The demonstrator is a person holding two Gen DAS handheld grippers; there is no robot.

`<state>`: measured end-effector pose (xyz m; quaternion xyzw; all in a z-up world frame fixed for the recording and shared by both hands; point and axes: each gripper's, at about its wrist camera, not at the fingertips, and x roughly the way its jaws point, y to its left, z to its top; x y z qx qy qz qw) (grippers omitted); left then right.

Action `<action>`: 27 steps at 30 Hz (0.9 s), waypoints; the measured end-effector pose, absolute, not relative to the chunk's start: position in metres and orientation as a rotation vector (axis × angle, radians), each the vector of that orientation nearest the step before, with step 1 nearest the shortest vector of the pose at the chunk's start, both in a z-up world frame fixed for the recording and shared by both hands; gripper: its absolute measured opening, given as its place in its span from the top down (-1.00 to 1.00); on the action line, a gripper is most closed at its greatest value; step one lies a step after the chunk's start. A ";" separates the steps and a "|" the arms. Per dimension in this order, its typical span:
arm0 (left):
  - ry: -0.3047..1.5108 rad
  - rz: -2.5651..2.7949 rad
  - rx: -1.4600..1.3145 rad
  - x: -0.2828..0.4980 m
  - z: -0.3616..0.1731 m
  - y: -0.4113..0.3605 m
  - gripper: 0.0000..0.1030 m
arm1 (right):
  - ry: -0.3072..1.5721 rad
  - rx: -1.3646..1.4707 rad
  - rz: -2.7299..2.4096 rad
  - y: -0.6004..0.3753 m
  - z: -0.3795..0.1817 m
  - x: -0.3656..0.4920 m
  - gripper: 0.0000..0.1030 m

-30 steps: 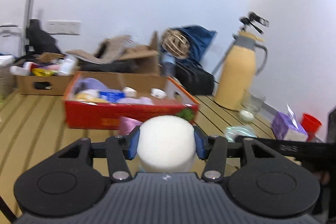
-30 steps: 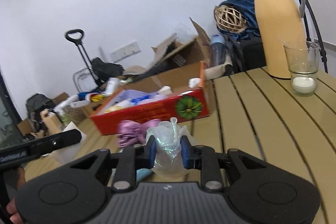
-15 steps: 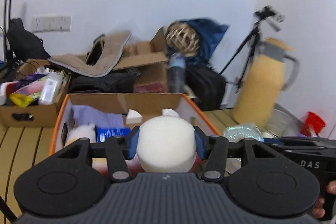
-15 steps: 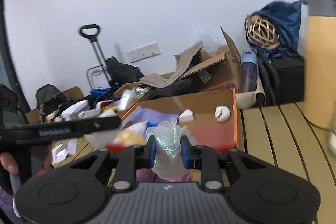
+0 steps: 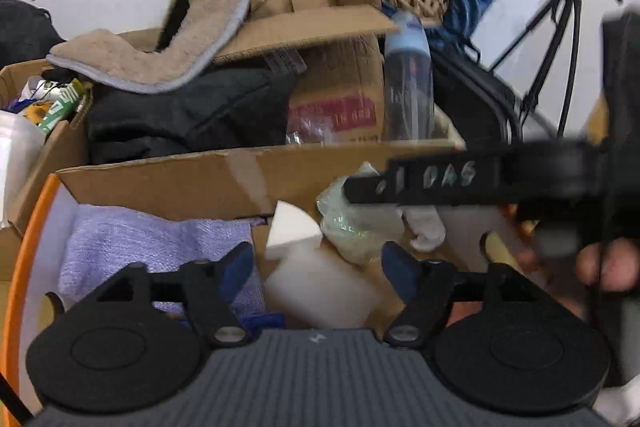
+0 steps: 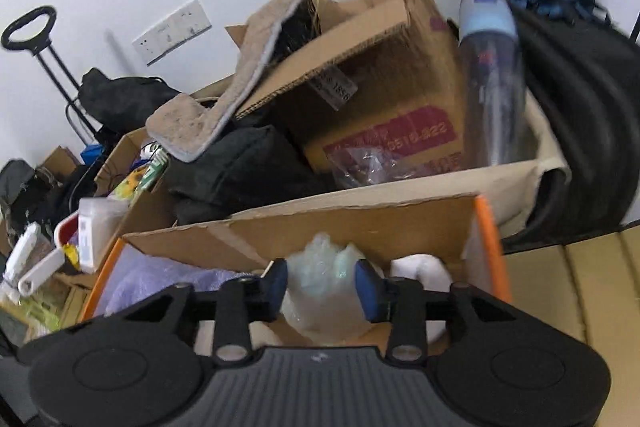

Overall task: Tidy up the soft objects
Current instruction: 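Carry both items into the cardboard box and open both grippers, then move both grippers back over the table toward the light-blue plush toy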

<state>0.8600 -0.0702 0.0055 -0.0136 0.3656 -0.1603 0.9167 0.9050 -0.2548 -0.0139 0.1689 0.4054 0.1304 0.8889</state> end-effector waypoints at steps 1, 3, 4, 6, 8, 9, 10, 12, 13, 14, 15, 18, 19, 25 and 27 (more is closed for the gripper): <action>0.731 -0.330 -0.022 0.858 0.010 -0.068 -0.66 | 0.840 0.349 0.275 -0.254 -0.014 0.904 -0.06; 0.710 -0.328 -0.016 0.854 0.018 -0.061 -0.66 | 0.818 0.334 0.286 -0.255 -0.008 0.896 -0.15; 0.710 -0.329 -0.026 0.852 0.022 -0.056 -0.66 | 0.810 0.328 0.284 -0.256 -0.002 0.891 -0.15; 0.709 -0.312 -0.032 0.846 0.032 -0.045 -0.66 | 0.787 0.316 0.276 -0.262 0.011 0.879 -0.15; 0.704 -0.303 -0.017 0.835 0.043 -0.036 -0.66 | 0.776 0.294 0.273 -0.269 0.029 0.865 -0.15; 0.696 -0.297 -0.007 0.826 0.052 -0.031 -0.66 | 0.765 0.278 0.270 -0.273 0.040 0.855 -0.15; 0.686 -0.291 0.006 0.815 0.061 -0.025 -0.66 | 0.753 0.253 0.269 -0.277 0.052 0.843 -0.15; 0.662 -0.287 0.033 0.795 0.082 -0.017 -0.66 | 0.721 0.197 0.260 -0.285 0.078 0.816 -0.17; 0.641 -0.283 0.047 0.781 0.095 -0.012 -0.66 | 0.702 0.170 0.252 -0.289 0.091 0.802 -0.18; 0.621 -0.277 0.058 0.769 0.107 -0.009 -0.66 | 0.686 0.150 0.245 -0.292 0.103 0.788 -0.21; 0.600 -0.270 0.066 0.754 0.121 -0.005 -0.66 | 0.671 0.139 0.241 -0.297 0.116 0.772 -0.23; 0.539 -0.262 0.063 0.712 0.161 0.006 -0.70 | 0.632 0.137 0.238 -0.311 0.145 0.730 -0.29; 0.520 -0.257 0.059 0.699 0.171 0.008 -0.71 | 0.617 0.138 0.239 -0.314 0.153 0.715 -0.29; 0.360 -0.243 0.014 0.585 0.178 0.027 -0.83 | 0.514 0.126 0.301 -0.311 0.143 0.597 -0.40; 0.313 -0.250 -0.003 0.535 0.157 0.034 -0.85 | 0.479 0.102 0.313 -0.302 0.124 0.552 -0.40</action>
